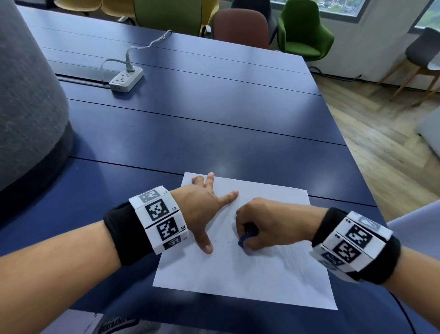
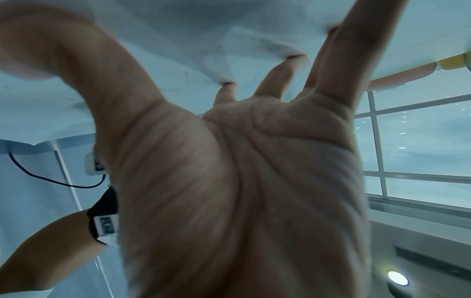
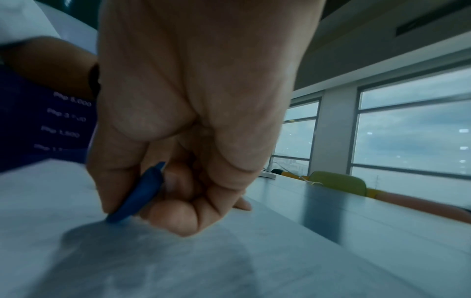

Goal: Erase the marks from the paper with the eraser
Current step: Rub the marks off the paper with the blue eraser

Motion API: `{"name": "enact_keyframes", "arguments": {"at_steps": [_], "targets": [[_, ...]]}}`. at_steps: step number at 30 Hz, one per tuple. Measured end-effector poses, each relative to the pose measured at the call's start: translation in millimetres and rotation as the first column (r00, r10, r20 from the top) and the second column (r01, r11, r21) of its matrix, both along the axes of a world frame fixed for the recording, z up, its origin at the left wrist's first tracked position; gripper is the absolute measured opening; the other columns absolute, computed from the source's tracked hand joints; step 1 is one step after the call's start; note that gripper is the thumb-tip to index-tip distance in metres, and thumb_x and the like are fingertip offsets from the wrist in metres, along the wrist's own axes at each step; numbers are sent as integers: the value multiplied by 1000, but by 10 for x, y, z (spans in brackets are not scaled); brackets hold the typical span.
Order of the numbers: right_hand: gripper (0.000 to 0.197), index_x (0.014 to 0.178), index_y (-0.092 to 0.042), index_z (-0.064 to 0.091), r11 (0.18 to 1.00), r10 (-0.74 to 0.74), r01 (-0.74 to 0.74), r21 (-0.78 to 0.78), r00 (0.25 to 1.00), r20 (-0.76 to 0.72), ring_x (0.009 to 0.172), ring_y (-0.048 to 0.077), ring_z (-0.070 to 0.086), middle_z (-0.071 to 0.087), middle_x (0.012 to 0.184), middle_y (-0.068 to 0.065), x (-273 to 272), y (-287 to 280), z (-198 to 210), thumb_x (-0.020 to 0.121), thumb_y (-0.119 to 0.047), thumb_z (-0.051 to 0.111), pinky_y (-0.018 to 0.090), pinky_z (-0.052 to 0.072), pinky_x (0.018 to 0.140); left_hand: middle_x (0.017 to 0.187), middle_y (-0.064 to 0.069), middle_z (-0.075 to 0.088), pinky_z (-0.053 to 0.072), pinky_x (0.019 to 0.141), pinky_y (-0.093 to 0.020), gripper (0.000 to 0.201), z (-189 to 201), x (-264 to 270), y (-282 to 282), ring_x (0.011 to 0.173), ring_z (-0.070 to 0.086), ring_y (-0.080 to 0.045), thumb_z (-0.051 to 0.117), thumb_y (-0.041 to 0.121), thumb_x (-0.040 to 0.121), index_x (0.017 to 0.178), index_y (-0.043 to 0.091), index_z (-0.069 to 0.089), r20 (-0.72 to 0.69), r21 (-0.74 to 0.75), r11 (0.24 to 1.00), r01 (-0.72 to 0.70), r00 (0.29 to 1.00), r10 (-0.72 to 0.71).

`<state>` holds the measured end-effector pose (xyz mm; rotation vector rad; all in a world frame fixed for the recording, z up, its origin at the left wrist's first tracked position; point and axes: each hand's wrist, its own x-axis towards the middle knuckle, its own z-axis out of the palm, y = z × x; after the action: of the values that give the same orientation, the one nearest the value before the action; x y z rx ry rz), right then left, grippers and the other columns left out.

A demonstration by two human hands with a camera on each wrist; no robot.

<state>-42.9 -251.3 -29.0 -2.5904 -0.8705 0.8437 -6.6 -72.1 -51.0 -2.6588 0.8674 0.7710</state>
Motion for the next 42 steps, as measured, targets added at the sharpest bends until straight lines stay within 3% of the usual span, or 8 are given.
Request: {"name": "enact_keyframes", "arguments": {"at_steps": [3, 12, 16, 21, 26, 31, 37, 42], "targets": [[6, 79, -11, 67, 995, 98, -97, 14, 984, -147, 61, 11, 52, 66, 78, 3, -150, 53, -12, 79, -15, 71, 18, 43, 58, 157, -28, -16, 40, 104, -50, 141, -2, -6, -5, 143, 8, -47, 82, 67, 55, 150, 43, -19, 5, 6, 1000, -3, 1000, 3], [5, 79, -12, 67, 994, 110, -111, -1, 982, -153, 62, 14, 55, 67, 79, 3, -172, 36, 9, 79, -15, 71, 22, 45, 59, 157, -27, -16, 41, 103, -50, 140, 10, -5, -12, 143, 9, -47, 83, 66, 55, 150, 43, -19, 7, 3, 1000, -5, 1000, 5], [7, 83, -14, 70, 998, -54, 54, -14, 999, -7, 59, 8, 52, 66, 75, -4, 41, -47, 23, 78, -18, 73, 17, 43, 57, 158, -27, -15, 40, 104, -49, 140, 13, -15, -1, 143, 10, -47, 82, 66, 56, 150, 43, -19, 10, 4, 1000, 5, 1000, -5], [7, 83, -13, 70, 998, 11, -17, -62, 995, -102, 58, 8, 51, 62, 71, -7, -67, -31, 57, 78, -18, 72, 16, 42, 56, 157, -28, -16, 40, 105, -51, 140, 18, -12, -8, 143, 7, -48, 82, 66, 57, 150, 42, -20, 5, 10, 1000, 0, 1000, 0], [7, 82, -13, 70, 986, -166, 167, 6, 980, 113, 55, 7, 51, 59, 66, -9, 336, -98, 31, 79, -20, 72, 21, 44, 57, 158, -28, -15, 39, 104, -47, 139, 14, -8, -5, 143, 11, -47, 81, 68, 56, 150, 42, -19, 16, 5, 1000, 10, 1000, -10], [8, 83, -15, 71, 996, -29, 24, -85, 997, -66, 54, 3, 51, 59, 64, -11, 81, -74, 24, 78, -21, 73, 11, 39, 53, 158, -27, -15, 43, 102, -48, 140, 1, -9, -3, 142, 11, -47, 82, 66, 56, 150, 43, -19, 15, 2, 1000, 0, 1000, 0], [9, 83, -14, 71, 980, -196, 198, 1, 971, 134, 61, 9, 54, 66, 75, -3, 445, -150, 7, 80, -23, 72, 23, 46, 59, 158, -27, -14, 40, 103, -46, 139, 7, -18, 4, 143, 11, -45, 82, 66, 56, 150, 43, -18, 14, -10, 1000, 4, 1000, -4], [9, 83, -17, 71, 994, -65, 64, -88, 998, -14, 55, 5, 51, 61, 66, -10, 190, -123, 2, 79, -24, 73, 15, 42, 53, 157, -28, -16, 43, 102, -48, 141, -7, -2, -9, 142, 11, -47, 82, 66, 55, 149, 43, -20, 10, 2, 1000, -3, 1000, 3]]}}
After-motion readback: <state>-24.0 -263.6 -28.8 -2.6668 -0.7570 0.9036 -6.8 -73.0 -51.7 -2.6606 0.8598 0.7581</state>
